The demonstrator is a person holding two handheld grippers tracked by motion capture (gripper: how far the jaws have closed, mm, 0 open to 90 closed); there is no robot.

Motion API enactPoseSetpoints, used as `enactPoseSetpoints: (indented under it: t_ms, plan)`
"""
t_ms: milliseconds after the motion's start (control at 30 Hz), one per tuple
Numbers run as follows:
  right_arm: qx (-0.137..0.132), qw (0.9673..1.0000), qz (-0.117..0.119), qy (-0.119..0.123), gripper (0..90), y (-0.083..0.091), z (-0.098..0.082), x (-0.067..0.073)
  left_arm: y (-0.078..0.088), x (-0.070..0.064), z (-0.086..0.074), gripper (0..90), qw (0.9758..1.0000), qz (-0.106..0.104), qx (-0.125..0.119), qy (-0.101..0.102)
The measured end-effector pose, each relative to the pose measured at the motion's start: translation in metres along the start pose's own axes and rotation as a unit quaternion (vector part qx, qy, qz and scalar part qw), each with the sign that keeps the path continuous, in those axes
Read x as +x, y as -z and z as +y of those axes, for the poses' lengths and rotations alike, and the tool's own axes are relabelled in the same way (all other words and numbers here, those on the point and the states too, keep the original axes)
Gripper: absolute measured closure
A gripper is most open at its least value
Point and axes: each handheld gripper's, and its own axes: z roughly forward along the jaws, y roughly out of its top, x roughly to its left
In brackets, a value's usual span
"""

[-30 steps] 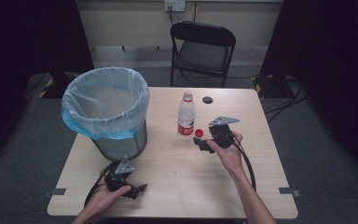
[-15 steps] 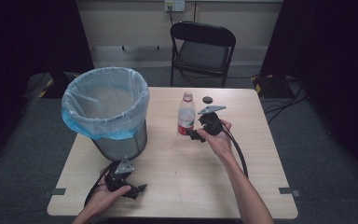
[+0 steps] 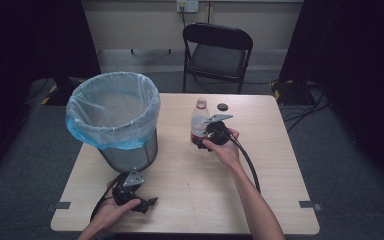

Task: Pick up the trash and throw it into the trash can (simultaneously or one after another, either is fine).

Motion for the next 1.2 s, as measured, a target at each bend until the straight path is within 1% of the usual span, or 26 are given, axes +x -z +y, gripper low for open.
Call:
enactPoseSetpoints:
  t_ms: [67, 133, 200, 300, 400, 433, 467, 500, 667, 733, 867, 967, 1000, 1067, 1133, 1200]
  plan:
    - [-0.003, 1.0000, -0.005, 0.001, 15.9, -0.005, 0.001, 0.000, 0.000, 0.000, 0.000, 0.0, 1.0000, 0.000, 0.000, 0.000]
    - [-0.005, 1.0000, -0.005, 0.001, 15.9, -0.006, 0.001, 0.000, 0.000, 0.000, 0.000, 0.0, 1.0000, 0.000, 0.000, 0.000]
    - [-0.013, 0.9999, -0.011, 0.003, 16.9, -0.008, 0.002, 0.000, 0.000, 0.000, 0.000, 0.0, 1.0000, 0.000, 0.000, 0.000]
    - [-0.011, 0.9998, -0.015, 0.004, 16.7, -0.011, 0.003, 0.001, 0.000, 0.000, 0.000, 0.0, 1.0000, 0.000, 0.000, -0.001]
    - [-0.009, 0.9998, -0.019, 0.003, 19.3, -0.014, 0.002, 0.001, 0.000, 0.000, 0.000, 0.0, 1.0000, 0.000, 0.000, 0.000]
    - [-0.010, 0.9998, -0.019, 0.003, 22.0, -0.015, 0.002, 0.001, 0.000, 0.000, 0.000, 0.0, 1.0000, -0.001, -0.001, -0.001]
    - [-0.011, 0.9998, -0.019, 0.003, 27.0, -0.016, 0.002, 0.001, 0.000, 0.000, 0.000, 0.0, 1.0000, -0.001, -0.001, -0.001]
    - [-0.012, 0.9997, -0.020, 0.002, 28.2, -0.017, 0.001, 0.002, 0.000, 0.000, 0.000, 0.0, 1.0000, -0.001, -0.001, -0.001]
    - [-0.016, 0.9997, -0.020, 0.004, 28.8, -0.017, 0.001, 0.001, 0.000, 0.000, 0.000, 0.0, 1.0000, -0.001, -0.001, -0.001]
    - [-0.017, 0.9996, -0.023, 0.003, 29.0, -0.017, 0.001, 0.001, 0.000, 0.000, 0.000, 0.0, 1.0000, -0.002, 0.001, -0.001]
    - [-0.024, 0.9995, -0.022, -0.002, 29.2, -0.013, 0.002, 0.000, 0.000, 0.000, 0.000, 0.0, 1.0000, 0.000, 0.000, 0.000]
    - [-0.030, 0.9994, -0.019, -0.003, 29.2, -0.008, 0.003, 0.000, 0.000, 0.000, 0.000, 0.0, 1.0000, 0.000, 0.000, 0.000]
    - [-0.034, 0.9993, -0.015, -0.007, 29.2, -0.005, 0.003, 0.000, 0.000, 0.000, 0.000, 0.0, 1.0000, 0.000, 0.000, 0.000]
    - [-0.036, 0.9992, -0.015, -0.007, 29.2, -0.004, 0.004, 0.000, 0.000, 0.000, 0.000, 0.0, 1.0000, 0.000, 0.000, -0.001]
    - [-0.044, 0.9989, -0.012, -0.009, 29.3, 0.002, 0.004, 0.001, 0.000, 0.000, 0.000, 0.0, 1.0000, 0.000, 0.000, 0.000]
    - [-0.046, 0.9988, -0.011, -0.011, 29.3, 0.003, 0.004, 0.002, 0.000, 0.000, 0.000, 0.0, 1.0000, 0.000, 0.000, -0.001]
